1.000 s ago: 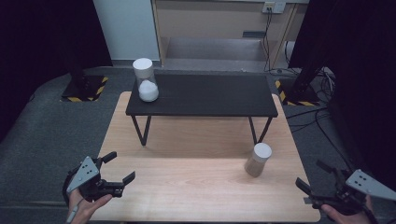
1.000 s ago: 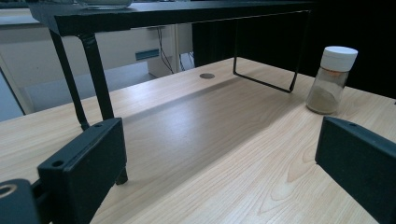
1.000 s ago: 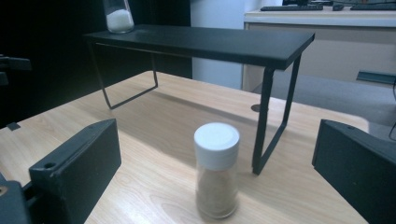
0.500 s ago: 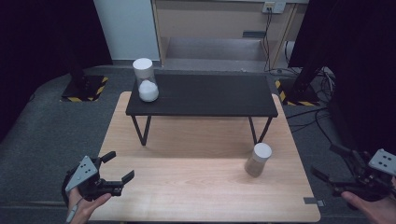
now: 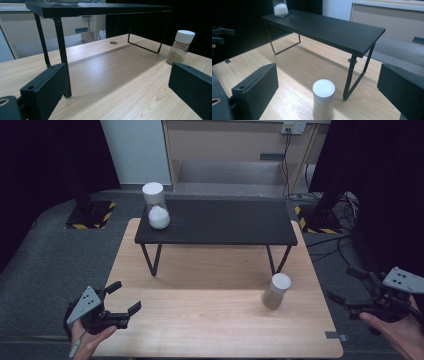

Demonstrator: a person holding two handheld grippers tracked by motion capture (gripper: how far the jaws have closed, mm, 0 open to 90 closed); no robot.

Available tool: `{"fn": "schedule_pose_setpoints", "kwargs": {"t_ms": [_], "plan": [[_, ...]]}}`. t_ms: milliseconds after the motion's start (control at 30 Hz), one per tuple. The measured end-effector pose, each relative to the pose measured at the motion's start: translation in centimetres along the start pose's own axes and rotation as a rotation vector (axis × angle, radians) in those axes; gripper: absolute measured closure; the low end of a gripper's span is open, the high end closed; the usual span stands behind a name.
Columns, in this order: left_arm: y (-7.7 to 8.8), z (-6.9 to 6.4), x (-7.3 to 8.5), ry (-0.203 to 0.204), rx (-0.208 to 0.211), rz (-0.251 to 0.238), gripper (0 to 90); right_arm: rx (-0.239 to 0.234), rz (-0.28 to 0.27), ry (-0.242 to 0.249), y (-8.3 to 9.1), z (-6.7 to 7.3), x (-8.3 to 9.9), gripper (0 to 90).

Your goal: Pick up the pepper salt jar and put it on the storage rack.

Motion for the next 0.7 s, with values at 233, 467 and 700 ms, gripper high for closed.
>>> {"fn": "schedule_pose_setpoints", "kwargs": {"t_ms": [233,467,700], "plan": [[0.0,0.0,0.0,-0.002,0.000,0.000,1.1,-0.002,0.029,-0.005,-1.1,-0.7,0.2,3.7],[0.0,0.0,0.0,-0.004,0.001,-0.001,1.0,-0.003,0.053,0.000,-2.4,-1.1,0.5,4.5],[0.0,0.0,0.0,-0.009,0.004,0.001,1.0,-0.012,0.084,-0.010,-4.1,-1.7,1.0,4.6]]}}
Point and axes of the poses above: each handheld gripper's, and its own axes: y roughly backward along the jaws, x roughly out of its underside, z roughly to its left, the point moved 9 cm from there along -y, roughly forward along the jaws, and after that the axes turned 14 degrees about -x, right-handed, at the moved point
